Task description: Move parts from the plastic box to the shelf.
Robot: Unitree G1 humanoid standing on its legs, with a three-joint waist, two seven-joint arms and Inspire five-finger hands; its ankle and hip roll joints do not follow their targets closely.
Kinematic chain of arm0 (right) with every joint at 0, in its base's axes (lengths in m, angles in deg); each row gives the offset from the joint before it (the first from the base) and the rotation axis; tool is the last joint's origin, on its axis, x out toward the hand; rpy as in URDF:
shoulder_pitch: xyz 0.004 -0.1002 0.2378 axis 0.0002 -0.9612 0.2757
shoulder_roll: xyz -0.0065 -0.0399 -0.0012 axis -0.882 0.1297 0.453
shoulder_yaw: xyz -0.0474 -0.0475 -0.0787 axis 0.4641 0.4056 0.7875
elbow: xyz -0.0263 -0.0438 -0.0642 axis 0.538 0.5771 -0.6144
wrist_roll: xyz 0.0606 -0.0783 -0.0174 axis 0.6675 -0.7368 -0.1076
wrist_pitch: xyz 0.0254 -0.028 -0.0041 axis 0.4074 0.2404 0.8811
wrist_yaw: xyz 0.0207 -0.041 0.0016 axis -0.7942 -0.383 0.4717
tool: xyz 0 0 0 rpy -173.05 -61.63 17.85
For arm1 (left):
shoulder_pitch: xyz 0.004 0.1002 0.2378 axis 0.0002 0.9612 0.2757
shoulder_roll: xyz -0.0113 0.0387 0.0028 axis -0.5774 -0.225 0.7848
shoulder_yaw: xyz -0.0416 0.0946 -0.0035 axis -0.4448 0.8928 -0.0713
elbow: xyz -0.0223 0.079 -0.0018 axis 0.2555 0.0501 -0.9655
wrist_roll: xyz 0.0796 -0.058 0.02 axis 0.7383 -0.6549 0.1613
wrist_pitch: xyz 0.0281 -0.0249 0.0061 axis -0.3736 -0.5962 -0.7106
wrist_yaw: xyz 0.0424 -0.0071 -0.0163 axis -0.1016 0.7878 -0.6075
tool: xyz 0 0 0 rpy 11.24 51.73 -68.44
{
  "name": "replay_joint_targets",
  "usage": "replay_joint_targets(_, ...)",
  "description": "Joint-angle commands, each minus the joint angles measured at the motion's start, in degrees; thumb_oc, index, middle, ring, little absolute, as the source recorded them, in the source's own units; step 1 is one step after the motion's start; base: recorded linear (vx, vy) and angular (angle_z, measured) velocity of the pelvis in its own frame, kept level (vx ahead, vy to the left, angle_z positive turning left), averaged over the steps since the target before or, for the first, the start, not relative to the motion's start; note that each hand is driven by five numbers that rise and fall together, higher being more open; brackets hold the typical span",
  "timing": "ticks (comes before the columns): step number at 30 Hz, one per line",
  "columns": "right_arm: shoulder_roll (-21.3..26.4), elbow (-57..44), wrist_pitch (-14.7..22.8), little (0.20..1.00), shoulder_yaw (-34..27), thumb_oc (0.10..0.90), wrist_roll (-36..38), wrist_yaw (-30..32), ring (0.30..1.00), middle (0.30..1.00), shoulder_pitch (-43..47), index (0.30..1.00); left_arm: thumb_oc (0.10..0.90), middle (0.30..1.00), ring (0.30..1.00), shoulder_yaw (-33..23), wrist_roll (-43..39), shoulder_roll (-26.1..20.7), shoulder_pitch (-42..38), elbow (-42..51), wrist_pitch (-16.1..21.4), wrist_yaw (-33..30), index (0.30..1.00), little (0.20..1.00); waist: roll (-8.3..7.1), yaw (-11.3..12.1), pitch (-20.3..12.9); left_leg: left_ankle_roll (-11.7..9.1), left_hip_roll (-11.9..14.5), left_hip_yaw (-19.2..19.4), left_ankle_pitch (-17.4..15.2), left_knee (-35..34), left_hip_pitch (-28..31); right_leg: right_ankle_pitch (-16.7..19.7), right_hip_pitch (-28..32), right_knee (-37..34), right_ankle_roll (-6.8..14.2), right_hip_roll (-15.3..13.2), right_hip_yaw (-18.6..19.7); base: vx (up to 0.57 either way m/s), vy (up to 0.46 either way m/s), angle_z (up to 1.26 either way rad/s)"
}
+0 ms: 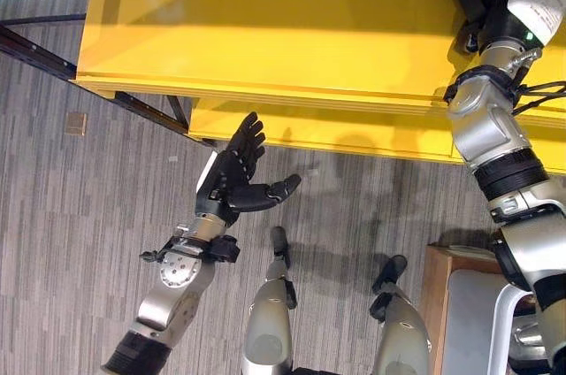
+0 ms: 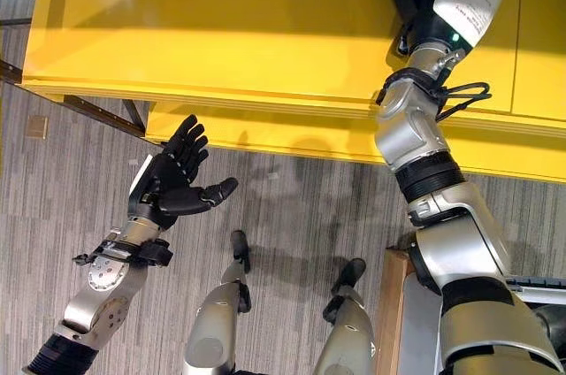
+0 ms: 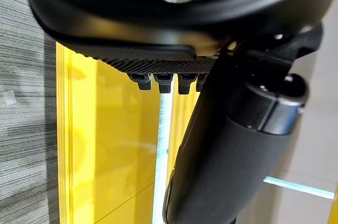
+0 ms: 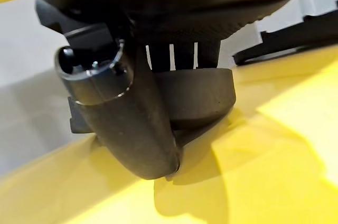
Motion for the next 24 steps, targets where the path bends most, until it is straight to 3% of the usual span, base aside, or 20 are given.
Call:
replay_joint_targets(1, 0.8, -2.9, 1.6, 0.3, 1.1, 0.4, 0.1, 1.0, 0.3, 0.3, 4.1, 0.3, 0.9, 1.0, 1.0, -0.1, 1.6, 0.7, -2.8, 7.2, 4.8, -0.3, 1.0, 1.0, -1.58, 0.2, 0.4, -3.7, 4.1, 3.2, -0.6, -0.3, 0.0, -3.9, -2.5, 3.0, -2.5, 2.2, -1.8, 0.0, 0.016, -0.11)
replay_joint_targets(12, 0.2, -8.2, 2.8, 0.3, -0.8, 0.4, 4.4, 0.8, 0.3, 0.3, 0.6, 0.3, 0.9, 1.0, 1.0, -0.2, 2.8, 1.4, -3.2, 7.4, 4.3, -1.7, 1.0, 1.0, -2.37, -0.5, 0.4, -3.6, 4.2, 3.4, -0.8, -0.1, -0.3, -3.7, -2.7, 2.6, -2.4, 2.6, -1.2, 0.0, 0.003, -0.03)
replay_joint_targets(19, -2.5, -10.5, 7.0, 0.3, -4.1, 0.4, 21.3, 4.1, 0.3, 0.3, -2.3, 0.3, 0.9, 1.0, 1.0, -0.1, 3.5, 1.6, -3.3, 7.3, 4.0, -2.4, 1.0, 1.0, -2.53, -0.7, 0.4, -3.5, 4.1, 3.3, -1.0, 0.2, -0.4, -4.1, -2.9, 3.2, -2.6, 2.7, -0.8, 0.0, 0.0, 0.0)
replay_joint_targets(24, -4.0, -10.0, 10.4, 0.3, -6.5, 0.4, 26.8, 4.8, 0.3, 0.3, -2.9, 0.3, 0.9, 1.0, 1.0, 0.0, 3.7, 1.9, -3.9, 6.8, 3.4, -1.8, 1.0, 1.0, -2.64, -0.8, 0.4, -3.5, 4.1, 3.2, -1.1, 0.4, -0.4, -4.2, -2.9, 3.3, -2.7, 2.8, -0.8, 0.0, 0.0, 0.0)
